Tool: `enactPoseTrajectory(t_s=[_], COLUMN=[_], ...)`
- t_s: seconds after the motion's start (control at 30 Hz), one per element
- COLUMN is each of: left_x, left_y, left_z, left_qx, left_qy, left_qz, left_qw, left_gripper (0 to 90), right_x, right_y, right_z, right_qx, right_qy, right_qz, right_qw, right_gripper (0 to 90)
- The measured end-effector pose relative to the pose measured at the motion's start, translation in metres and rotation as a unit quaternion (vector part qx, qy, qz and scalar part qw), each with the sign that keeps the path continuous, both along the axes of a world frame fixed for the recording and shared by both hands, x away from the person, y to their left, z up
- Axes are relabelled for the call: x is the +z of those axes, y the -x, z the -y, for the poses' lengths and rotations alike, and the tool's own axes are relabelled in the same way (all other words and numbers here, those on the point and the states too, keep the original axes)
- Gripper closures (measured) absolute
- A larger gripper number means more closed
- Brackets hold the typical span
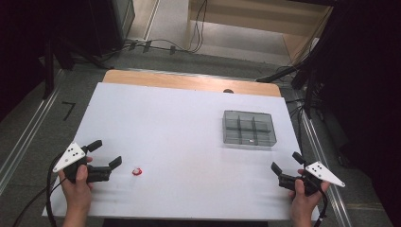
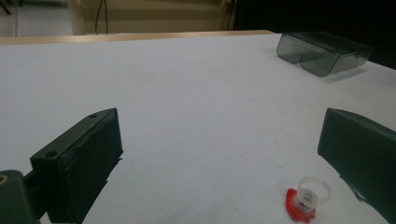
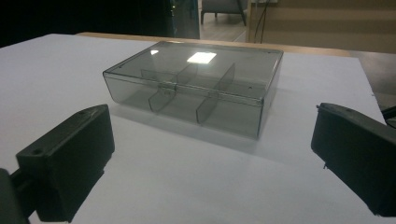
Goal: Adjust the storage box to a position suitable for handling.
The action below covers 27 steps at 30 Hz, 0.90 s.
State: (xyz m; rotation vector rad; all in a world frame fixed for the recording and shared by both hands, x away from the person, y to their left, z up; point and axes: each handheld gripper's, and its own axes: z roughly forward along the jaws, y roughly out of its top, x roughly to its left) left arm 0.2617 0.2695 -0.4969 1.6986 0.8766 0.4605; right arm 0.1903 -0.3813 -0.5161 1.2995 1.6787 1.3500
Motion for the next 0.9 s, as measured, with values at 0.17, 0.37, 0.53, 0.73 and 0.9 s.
enactPoseTrajectory(t_s=[0.17, 0.37, 0.53, 0.73, 0.9], left_x=[0.0, 0.0, 0.0, -0.001, 0.0], left_y=[0.0, 0.0, 0.0, 0.001, 0.001], left_z=[0.0, 0.001, 0.001, 0.001, 0.001], left_qx=[0.0, -0.002, -0.003, -0.01, -0.011], left_qy=[0.0, 0.0, 0.001, 0.001, 0.0], left_qz=[0.0, 0.0, -0.001, 0.0, 0.0], left_qw=[1.0, 1.0, 1.0, 0.9999, 0.9999], left_gripper=[0.0, 0.0, 0.0, 0.0, 0.0], right_x=[0.002, 0.006, 0.017, 0.031, 0.042], right_y=[0.0, -0.001, -0.002, -0.008, -0.019], right_z=[-0.002, -0.001, -0.003, -0.005, -0.01], right_qx=[0.003, -0.002, 0.0, 0.013, 0.027], right_qy=[0.0, -0.006, -0.005, -0.003, 0.003], right_qz=[-0.004, -0.012, -0.012, -0.005, -0.006], right_qw=[1.0, 0.9999, 0.9999, 0.9999, 0.9996], right_gripper=[0.0, 0.0, 0.0, 0.0, 0.0])
